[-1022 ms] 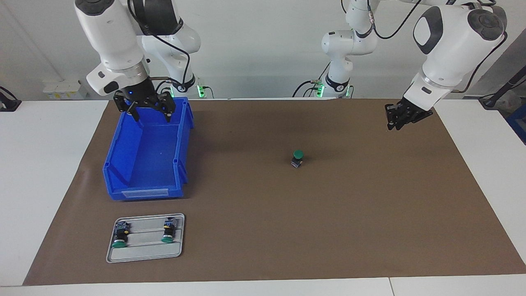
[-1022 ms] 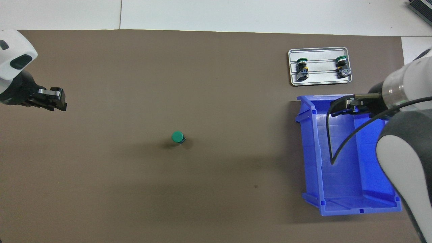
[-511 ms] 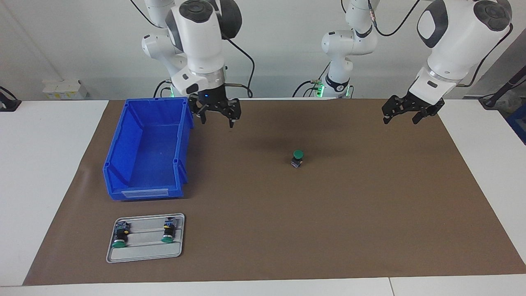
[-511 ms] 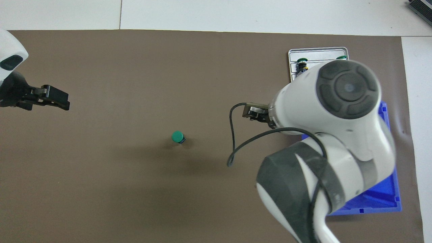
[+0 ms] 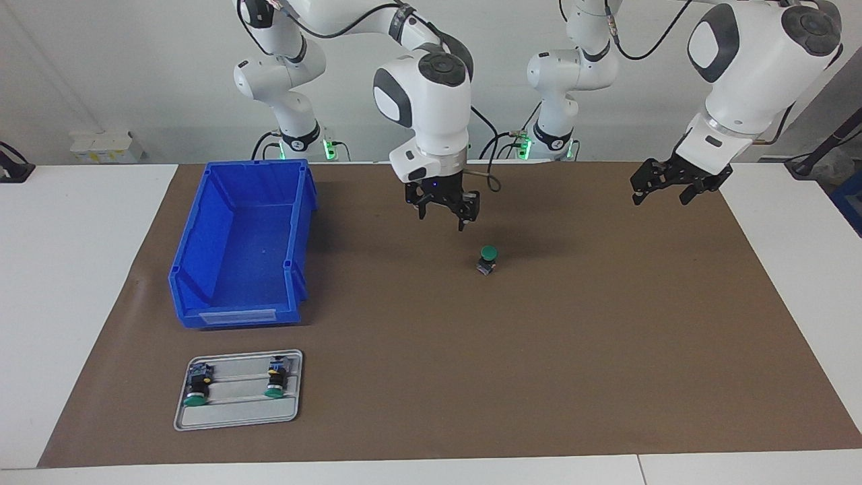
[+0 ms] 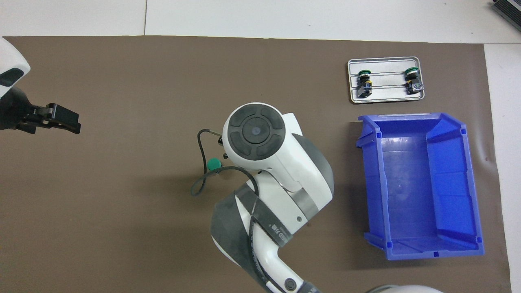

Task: Place and press button with both arms
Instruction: 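Lift the part with the right gripper and carry it toward the bin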

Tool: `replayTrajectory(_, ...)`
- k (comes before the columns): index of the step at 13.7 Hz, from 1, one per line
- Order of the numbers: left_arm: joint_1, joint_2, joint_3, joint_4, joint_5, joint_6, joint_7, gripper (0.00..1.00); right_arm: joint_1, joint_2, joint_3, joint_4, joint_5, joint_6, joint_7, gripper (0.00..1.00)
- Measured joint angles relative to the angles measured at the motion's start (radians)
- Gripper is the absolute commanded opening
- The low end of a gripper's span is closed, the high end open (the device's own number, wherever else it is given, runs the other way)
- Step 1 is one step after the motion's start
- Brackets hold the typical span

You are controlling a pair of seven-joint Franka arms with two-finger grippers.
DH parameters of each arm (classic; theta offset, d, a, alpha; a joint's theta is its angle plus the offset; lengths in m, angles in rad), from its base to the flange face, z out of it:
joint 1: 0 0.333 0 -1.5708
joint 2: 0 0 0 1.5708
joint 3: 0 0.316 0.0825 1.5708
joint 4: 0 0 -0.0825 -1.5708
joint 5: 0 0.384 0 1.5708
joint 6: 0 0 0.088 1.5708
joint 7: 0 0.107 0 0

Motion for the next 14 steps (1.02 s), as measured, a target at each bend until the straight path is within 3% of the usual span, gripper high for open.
replayTrajectory(9,0.000,-0.017,-0.006,-0.020,0.066,0.003,0.017,0.99,0.121,0.263,-0.001,0.135,-0.095,0.123,0.192,0.89)
replayTrajectory(14,0.000,-0.018,-0.009,-0.029,0.061,0.007,0.017,0.99,0.132,0.294,-0.002,0.149,-0.123,0.193,0.192,0.88)
